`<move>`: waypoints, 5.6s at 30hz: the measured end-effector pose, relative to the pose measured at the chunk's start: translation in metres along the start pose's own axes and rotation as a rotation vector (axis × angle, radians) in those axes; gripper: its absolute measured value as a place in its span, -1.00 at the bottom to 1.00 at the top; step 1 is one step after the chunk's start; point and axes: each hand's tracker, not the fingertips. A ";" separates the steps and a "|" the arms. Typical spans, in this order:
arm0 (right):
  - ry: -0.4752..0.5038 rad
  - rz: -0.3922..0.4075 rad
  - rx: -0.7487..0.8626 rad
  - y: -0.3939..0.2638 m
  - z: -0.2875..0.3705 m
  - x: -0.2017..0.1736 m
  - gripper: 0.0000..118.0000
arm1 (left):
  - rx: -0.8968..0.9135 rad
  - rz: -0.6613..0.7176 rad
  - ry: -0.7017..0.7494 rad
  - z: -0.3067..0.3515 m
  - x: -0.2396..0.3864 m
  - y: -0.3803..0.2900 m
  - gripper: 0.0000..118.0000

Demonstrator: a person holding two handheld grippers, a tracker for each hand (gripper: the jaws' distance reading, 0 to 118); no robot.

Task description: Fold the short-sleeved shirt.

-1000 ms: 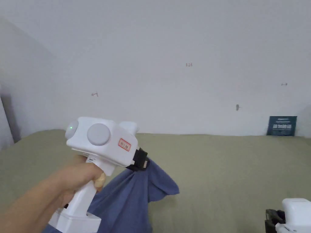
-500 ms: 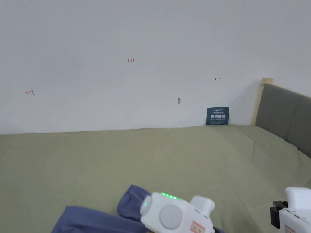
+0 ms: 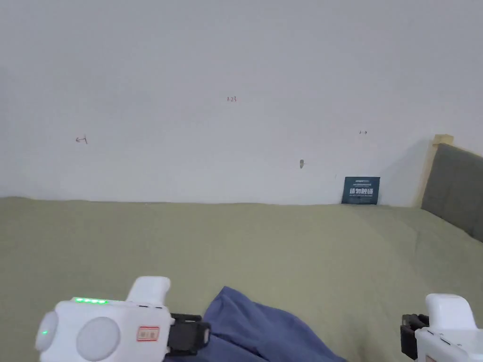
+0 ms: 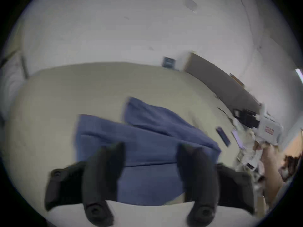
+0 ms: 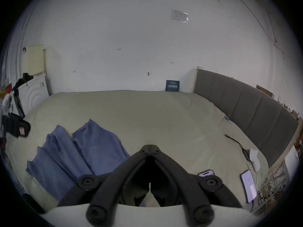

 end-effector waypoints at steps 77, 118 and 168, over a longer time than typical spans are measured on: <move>0.260 0.035 -0.032 0.130 -0.070 -0.065 -0.99 | 0.141 0.029 0.216 -0.010 -0.146 0.187 -0.96; 0.298 -0.014 -0.083 0.149 -0.167 -0.070 -0.99 | 0.124 0.203 0.281 -0.005 -0.187 0.088 -0.96; 0.118 0.026 -0.365 -0.089 0.029 -0.076 -1.00 | -0.088 0.115 0.307 0.033 -0.053 -0.162 -1.00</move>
